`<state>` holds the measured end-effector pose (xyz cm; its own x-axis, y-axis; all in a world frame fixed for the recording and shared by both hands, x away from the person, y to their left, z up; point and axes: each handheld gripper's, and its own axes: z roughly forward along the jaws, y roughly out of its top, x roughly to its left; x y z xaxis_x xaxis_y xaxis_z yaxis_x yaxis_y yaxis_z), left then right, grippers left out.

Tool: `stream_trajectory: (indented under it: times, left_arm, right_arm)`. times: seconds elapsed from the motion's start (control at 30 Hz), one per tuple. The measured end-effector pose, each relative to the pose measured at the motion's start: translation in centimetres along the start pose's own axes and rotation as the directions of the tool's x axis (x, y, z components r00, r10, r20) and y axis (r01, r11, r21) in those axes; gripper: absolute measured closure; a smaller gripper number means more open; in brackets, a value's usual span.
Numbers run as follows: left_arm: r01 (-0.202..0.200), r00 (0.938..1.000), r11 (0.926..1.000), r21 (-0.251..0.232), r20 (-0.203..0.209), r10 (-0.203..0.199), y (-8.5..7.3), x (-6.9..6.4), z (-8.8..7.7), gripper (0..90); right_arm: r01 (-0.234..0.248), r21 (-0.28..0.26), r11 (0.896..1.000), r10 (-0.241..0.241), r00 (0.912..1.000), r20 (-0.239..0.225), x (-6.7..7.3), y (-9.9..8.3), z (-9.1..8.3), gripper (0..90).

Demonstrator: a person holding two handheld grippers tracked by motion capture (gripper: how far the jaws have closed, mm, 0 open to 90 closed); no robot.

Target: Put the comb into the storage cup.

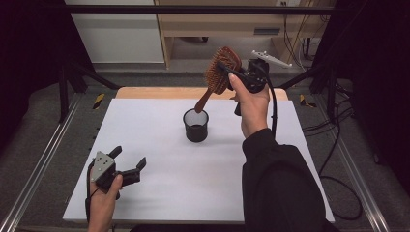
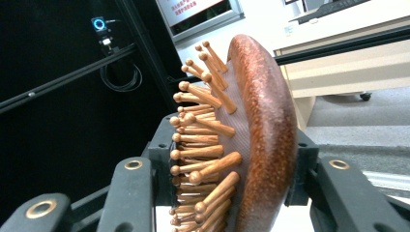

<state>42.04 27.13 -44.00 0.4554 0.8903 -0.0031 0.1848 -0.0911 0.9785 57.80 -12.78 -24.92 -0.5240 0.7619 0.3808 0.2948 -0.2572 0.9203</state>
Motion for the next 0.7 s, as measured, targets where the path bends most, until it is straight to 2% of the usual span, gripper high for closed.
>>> stream_trajectory:
  times: [0.03,0.1,0.4,0.7]
  left_arm:
    - [-0.017,0.9998,0.9998,-0.005,0.006,0.017,0.0,-0.1,0.0,2.5]
    - [-0.027,0.9995,0.9996,-0.010,0.013,0.028,0.0,-0.2,-0.1,2.3]
    - [-0.012,0.9998,0.9999,0.001,0.017,0.012,0.0,-0.1,0.1,2.3]
    - [-0.014,0.9996,0.9999,0.002,0.023,0.014,-0.1,-0.3,0.1,2.3]
  right_arm:
    - [0.002,0.001,1.000,-0.002,1.0000,0.002,0.0,0.0,0.0,51.9]
    - [0.009,0.006,1.000,-0.009,1.0000,0.002,0.0,-0.1,0.1,51.9]
    - [0.008,0.027,1.000,-0.008,0.9999,0.012,-0.3,-0.5,0.9,51.9]
    - [0.025,0.049,0.998,-0.026,0.9995,0.020,0.1,-1.0,1.7,51.8]
